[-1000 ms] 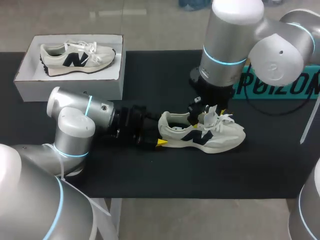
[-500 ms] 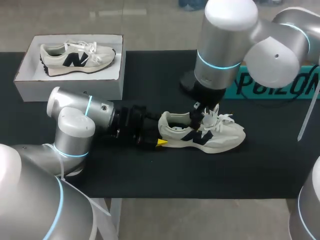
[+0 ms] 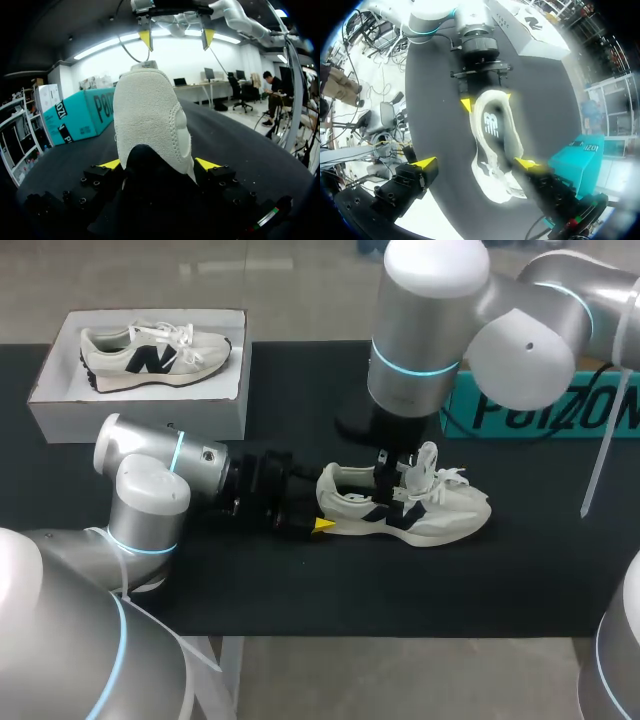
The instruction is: Take the shoe out of the shoebox, open the shoe tongue, remove and reinsert the insole, then place the shoe into the shoebox
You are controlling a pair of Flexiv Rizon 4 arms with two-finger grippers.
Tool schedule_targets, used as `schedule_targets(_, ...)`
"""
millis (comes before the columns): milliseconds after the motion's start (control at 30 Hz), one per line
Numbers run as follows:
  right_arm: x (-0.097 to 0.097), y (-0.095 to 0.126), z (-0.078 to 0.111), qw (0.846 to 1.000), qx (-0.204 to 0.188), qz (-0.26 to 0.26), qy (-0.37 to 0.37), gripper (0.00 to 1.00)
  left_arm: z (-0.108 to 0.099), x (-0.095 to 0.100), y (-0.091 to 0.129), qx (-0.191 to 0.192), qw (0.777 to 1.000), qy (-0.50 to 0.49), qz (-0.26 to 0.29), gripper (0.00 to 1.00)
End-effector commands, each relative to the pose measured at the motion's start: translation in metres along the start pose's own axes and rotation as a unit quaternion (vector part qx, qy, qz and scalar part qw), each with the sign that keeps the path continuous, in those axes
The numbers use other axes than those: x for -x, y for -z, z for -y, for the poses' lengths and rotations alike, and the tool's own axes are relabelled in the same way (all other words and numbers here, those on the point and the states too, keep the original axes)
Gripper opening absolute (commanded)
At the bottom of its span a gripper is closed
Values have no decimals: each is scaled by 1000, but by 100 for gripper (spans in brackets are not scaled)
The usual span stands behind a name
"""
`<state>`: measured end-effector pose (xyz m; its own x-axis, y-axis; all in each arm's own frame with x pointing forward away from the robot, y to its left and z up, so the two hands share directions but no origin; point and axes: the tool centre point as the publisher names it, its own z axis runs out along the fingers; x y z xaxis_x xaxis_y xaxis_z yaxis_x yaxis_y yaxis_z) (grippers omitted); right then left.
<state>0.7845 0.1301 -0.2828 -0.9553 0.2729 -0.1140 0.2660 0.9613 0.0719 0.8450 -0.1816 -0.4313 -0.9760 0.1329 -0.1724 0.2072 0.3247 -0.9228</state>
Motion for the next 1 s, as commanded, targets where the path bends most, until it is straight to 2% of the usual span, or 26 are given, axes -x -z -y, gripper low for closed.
schedule_targets(33, 15, -17, -11, 1000, -11, -15, -7, 0, -3, 0, -4, 2, 1000, 0, 0, 0)
schedule_targets(167, 25, -27, -16, 999, -29, -25, -23, 0, -3, 0, -4, 2, 1000, 0, 0, 0)
schedule_targets(267, 30, -32, -18, 999, -26, -26, -21, 0, -3, 0, -4, 2, 1000, 0, 0, 0)
schedule_targets(467, 40, -46, -12, 998, -33, -38, -31, 0, -3, 0, -4, 2, 1000, 0, 0, 0)
schedule_targets(700, 39, -61, -3, 998, -31, -40, -29, 0, -3, 0, -4, 2, 1000, 0, 0, 0)
schedule_targets(1000, 42, -77, 5, 1000, -29, -6, 2, 0, -3, 0, -4, 2, 1000, 0, 0, 0)
